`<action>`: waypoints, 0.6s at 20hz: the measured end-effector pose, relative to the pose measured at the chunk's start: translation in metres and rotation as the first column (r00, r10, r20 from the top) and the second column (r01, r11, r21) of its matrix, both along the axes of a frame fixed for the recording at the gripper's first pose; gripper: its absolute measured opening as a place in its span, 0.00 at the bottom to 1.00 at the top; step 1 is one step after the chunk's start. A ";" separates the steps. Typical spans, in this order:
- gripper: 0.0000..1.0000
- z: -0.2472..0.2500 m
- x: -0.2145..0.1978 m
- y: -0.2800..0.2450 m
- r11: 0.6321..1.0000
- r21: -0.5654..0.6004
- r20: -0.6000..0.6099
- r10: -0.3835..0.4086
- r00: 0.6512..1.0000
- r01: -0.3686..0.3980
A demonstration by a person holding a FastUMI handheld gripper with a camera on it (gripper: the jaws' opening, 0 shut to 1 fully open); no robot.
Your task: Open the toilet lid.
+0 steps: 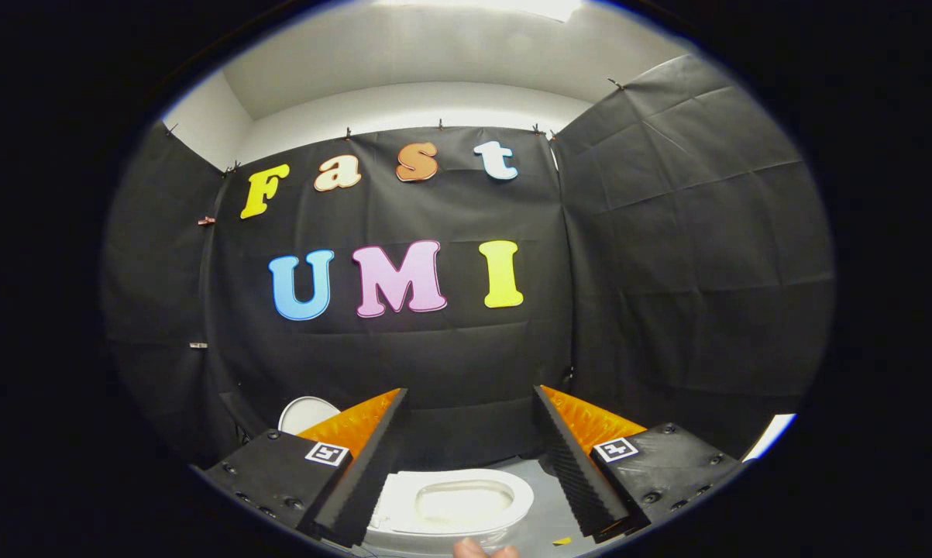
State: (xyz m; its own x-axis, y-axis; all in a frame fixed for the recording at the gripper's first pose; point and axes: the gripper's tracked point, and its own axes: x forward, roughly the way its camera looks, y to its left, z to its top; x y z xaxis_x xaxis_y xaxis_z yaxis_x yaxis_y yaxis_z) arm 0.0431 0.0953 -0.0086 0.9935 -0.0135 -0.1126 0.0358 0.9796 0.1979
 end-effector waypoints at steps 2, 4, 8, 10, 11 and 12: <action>0.99 0.001 -0.001 -0.001 1.000 -0.004 0.002 -0.002 1.000 0.002; 0.99 0.000 -0.002 0.001 1.000 -0.001 -0.003 0.005 1.000 -0.005; 0.99 0.000 -0.002 0.000 1.000 0.003 -0.005 0.006 1.000 -0.006; 0.99 0.001 -0.003 0.000 1.000 0.001 -0.002 0.005 1.000 -0.005; 0.99 0.001 -0.003 0.000 1.000 -0.001 -0.001 0.006 1.000 -0.006; 0.99 0.002 -0.003 0.000 1.000 0.001 0.003 0.005 1.000 -0.005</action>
